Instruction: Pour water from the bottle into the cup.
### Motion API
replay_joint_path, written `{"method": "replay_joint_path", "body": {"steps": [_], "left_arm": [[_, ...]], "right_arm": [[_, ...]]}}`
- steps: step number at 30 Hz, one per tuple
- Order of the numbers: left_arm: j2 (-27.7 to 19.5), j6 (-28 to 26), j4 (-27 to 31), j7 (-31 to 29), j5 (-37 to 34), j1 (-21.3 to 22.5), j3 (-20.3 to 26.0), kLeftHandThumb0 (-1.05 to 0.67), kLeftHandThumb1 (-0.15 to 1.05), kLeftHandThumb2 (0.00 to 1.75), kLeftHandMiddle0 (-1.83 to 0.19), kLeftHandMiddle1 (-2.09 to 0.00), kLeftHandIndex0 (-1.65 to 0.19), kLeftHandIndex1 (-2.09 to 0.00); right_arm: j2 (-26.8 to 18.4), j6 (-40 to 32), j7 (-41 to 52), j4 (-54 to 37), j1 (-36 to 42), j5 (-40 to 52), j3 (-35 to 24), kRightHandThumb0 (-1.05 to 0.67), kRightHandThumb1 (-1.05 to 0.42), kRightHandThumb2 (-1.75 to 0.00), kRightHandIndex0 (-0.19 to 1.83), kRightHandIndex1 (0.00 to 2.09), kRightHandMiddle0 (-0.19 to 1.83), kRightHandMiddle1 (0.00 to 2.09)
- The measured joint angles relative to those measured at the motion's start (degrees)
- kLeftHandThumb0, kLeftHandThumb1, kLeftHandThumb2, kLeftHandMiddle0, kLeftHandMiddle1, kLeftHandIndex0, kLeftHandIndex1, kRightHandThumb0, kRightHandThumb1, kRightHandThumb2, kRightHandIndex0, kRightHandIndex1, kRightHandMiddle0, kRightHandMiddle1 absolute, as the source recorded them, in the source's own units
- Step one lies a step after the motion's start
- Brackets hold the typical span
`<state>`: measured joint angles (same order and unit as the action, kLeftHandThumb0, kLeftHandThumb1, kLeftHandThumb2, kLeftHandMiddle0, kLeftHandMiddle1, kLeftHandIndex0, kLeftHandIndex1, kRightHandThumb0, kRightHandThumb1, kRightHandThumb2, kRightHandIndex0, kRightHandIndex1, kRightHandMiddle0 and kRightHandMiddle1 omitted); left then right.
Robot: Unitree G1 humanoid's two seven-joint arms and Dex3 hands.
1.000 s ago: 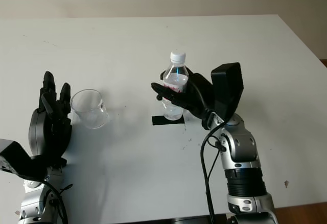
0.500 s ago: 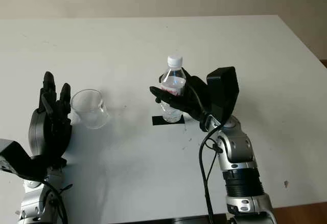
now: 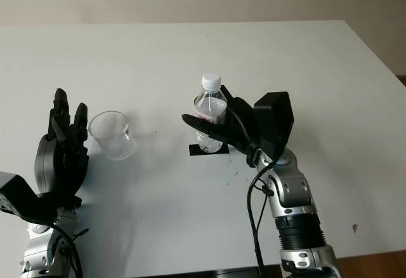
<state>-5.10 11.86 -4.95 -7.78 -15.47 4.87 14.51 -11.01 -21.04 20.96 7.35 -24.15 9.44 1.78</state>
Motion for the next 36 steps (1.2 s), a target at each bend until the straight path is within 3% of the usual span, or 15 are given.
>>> {"method": "replay_joint_path", "body": {"steps": [1, 2, 3, 6, 9, 13, 27, 36], "left_arm": [[0.0, 0.0, 0.0, 0.0, 0.0, 0.0, 0.0, -0.87, 1.05, 0.75, 0.19, -0.32, 0.11, 0.0], [0.0, 0.0, 0.0, 0.01, 0.0, 0.0, 0.01, -0.87, 1.05, 0.76, 0.19, -0.31, 0.12, 0.0], [0.0, 0.0, -0.01, 0.01, 0.02, 0.0, 0.02, -0.87, 1.05, 0.76, 0.19, -0.31, 0.13, 0.0], [-0.05, 0.01, -0.04, -0.04, 0.03, 0.0, 0.03, -0.87, 1.05, 0.77, 0.19, -0.29, 0.14, 0.0], [-0.05, 0.0, -0.04, -0.17, 0.02, 0.0, -0.01, -0.87, 1.05, 0.77, 0.19, -0.3, 0.13, 0.0], [-0.1, 0.02, -0.09, -0.39, -0.01, 0.01, 0.08, -0.87, 1.05, 0.76, 0.19, -0.29, 0.14, 0.0], [-0.28, 0.09, -0.61, -0.78, 0.0, 0.01, 0.21, -0.87, 1.05, 0.77, 0.19, -0.3, 0.13, 0.0], [-0.28, 0.09, -0.78, -0.91, 0.0, 0.02, 0.19, -0.86, 1.05, 0.77, 0.19, -0.28, 0.14, 0.0]], "right_arm": [[-0.01, -0.07, -0.22, -0.04, 0.4, -0.16, 0.01, -0.62, -1.02, -0.05, -0.19, 1.62, -0.19, 1.49], [-0.01, -0.36, -0.42, -0.05, 0.99, -0.18, -0.01, -0.64, -1.01, -0.05, -0.19, 1.23, -0.19, 1.19], [0.0, -0.64, -0.43, -0.05, 1.72, -0.02, -0.06, -0.65, -1.0, -0.05, -0.19, 1.0, -0.19, 0.97], [-0.12, -0.54, 0.31, -0.29, 2.94, 0.39, -0.4, -0.7, -1.0, -0.05, -0.15, 0.3, -0.17, 0.43], [-0.24, 1.57, 1.63, -0.27, 4.03, 0.66, -0.69, -0.73, -0.98, -0.05, -0.19, 0.04, -0.19, 0.11], [0.07, 5.34, 2.41, 1.43, 5.11, 2.03, -1.75, -0.76, -0.98, -0.05, -0.19, 0.0, -0.19, 0.01], [2.04, 16.98, -1.65, 9.17, 5.73, 1.89, -5.86, -0.84, -0.97, -0.05, -0.19, 0.0, -0.19, 0.0], [1.79, 27.19, -1.31, 11.87, 7.16, -2.31, -5.05, -0.89, -0.97, -0.05, -0.19, 0.0, -0.19, 0.0]]}}
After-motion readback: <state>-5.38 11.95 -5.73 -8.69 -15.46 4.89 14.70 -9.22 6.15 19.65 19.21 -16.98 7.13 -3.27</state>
